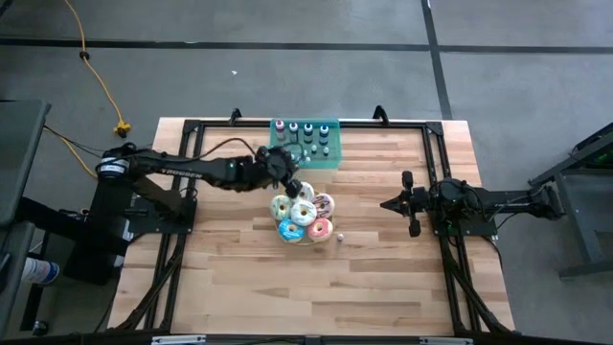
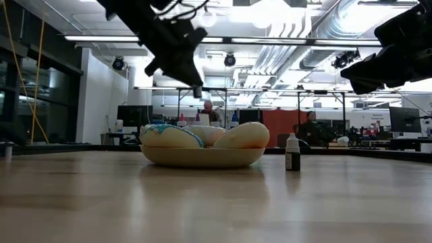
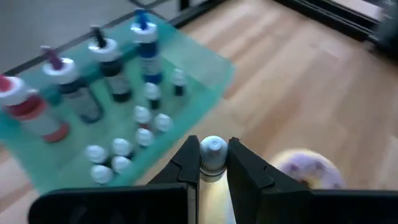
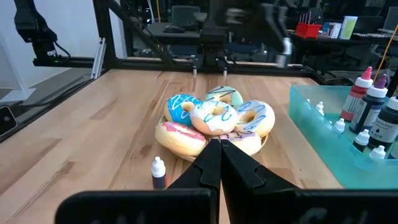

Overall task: Pick & Place food coloring
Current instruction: Put the small black food coloring bottle into the green container

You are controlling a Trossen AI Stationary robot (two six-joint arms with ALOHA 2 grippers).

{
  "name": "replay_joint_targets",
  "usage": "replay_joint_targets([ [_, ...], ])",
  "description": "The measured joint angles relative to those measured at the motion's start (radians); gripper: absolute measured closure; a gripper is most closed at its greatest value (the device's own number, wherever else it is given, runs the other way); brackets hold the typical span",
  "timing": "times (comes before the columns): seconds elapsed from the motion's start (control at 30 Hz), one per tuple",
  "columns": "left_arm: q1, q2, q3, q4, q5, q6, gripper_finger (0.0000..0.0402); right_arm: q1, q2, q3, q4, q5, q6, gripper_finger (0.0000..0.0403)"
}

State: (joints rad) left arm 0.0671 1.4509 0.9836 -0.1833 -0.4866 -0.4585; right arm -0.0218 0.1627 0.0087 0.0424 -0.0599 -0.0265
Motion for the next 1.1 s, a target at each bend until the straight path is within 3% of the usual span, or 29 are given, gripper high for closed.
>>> replay_joint_targets([
  [0.3, 0.194, 0.033, 0.002, -0.06, -0.022, -0.133, 0.0364, 0.0, 0.0, 0.0, 0.0, 0.0, 0.0, 0.0402],
  [0.53, 0.295, 0.094, 0.0, -0.109, 0.0, -0.113, 0.0364, 0.0, 0.0, 0.0, -0.001, 0.0, 0.0, 0.0402],
  [1.1, 0.38, 0.232, 0.0, 0.038, 0.038, -0.097, 0.0364, 0.0, 0.0, 0.0, -0.001, 0.0, 0.0, 0.0402],
])
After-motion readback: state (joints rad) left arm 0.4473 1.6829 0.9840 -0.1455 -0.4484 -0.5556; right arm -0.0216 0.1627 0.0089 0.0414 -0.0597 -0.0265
